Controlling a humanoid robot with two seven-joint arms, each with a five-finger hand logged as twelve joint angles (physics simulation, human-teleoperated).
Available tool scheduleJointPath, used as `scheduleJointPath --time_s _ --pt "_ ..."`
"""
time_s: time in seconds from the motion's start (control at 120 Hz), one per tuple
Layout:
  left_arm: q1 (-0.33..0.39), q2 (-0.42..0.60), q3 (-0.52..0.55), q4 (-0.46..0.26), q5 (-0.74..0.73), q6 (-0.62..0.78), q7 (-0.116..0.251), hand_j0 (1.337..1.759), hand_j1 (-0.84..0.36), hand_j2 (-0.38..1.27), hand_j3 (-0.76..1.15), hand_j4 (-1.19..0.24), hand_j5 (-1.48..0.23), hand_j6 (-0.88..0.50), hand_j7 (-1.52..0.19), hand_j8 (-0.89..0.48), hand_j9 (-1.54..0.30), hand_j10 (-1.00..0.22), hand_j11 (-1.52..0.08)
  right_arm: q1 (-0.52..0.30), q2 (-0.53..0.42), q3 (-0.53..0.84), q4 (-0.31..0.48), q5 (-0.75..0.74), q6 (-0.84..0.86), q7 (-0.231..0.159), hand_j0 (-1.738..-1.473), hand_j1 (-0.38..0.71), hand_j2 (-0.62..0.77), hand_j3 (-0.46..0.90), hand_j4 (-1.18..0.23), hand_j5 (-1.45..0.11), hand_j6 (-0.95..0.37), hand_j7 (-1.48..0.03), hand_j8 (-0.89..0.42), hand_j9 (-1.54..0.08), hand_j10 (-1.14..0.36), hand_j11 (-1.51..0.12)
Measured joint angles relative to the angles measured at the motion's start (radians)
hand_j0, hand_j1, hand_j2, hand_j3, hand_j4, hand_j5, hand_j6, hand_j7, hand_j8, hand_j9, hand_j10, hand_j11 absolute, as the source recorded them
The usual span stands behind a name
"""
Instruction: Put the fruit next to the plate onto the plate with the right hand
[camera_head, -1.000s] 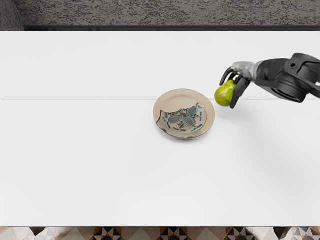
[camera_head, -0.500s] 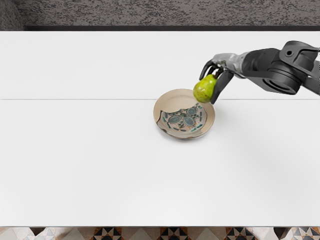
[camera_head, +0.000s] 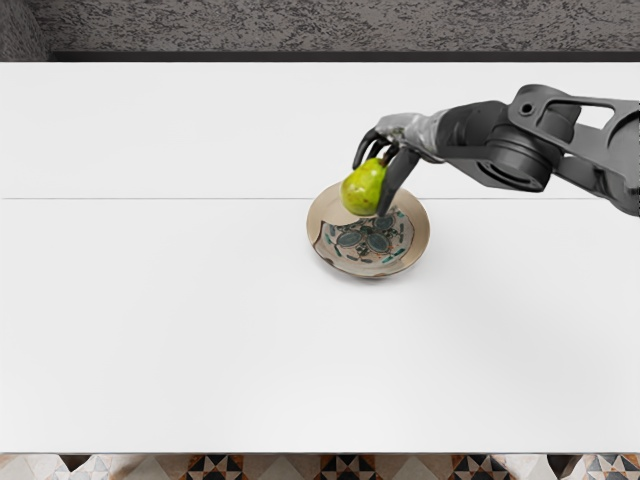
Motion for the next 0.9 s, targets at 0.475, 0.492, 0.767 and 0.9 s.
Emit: scheduleJointPath --time_s 0.475,0.492,0.767,0.9 --pt "0.001 0.0 0.0 0.0 0.0 0.0 0.0 1.658 0.33 0.0 0.0 -0.01 -0.02 -0.01 -0.02 -0.01 -0.02 -0.01 -0.02 0.022 0.051 0.001 -0.036 -0.007 0.003 0.0 -1.658 -0.26 0.08 0.0 -0.07 -0.17 -0.05 -0.16 -0.06 -0.16 -0.12 -0.16" --pt "0.001 0.0 0.0 0.0 0.0 0.0 0.0 1.658 0.33 0.0 0.0 -0.01 -0.02 -0.01 -0.02 -0.01 -0.02 -0.01 -0.02 0.023 0.048 0.005 -0.032 -0.001 0.004 0.0 -1.658 -0.27 0.08 0.0 -0.07 -0.15 -0.05 -0.15 -0.06 -0.15 -0.11 -0.15" --pt "0.002 0.0 0.0 0.0 0.0 0.0 0.0 1.658 0.33 0.0 0.0 -0.01 -0.02 -0.01 -0.02 -0.01 -0.02 -0.01 -0.02 0.012 -0.063 0.128 0.136 0.255 0.103 0.0 -1.658 -0.33 0.02 0.0 -0.02 -0.04 -0.01 -0.04 -0.02 -0.04 -0.03 -0.04" --pt "0.002 0.0 0.0 0.0 0.0 0.0 0.0 1.658 0.33 0.0 0.0 -0.01 -0.02 -0.01 -0.02 -0.01 -0.02 -0.01 -0.02 -0.047 -0.107 0.228 0.19 0.394 0.271 0.0 -1.658 -0.34 0.01 0.0 -0.01 -0.02 -0.01 -0.02 -0.01 -0.02 -0.02 -0.02"
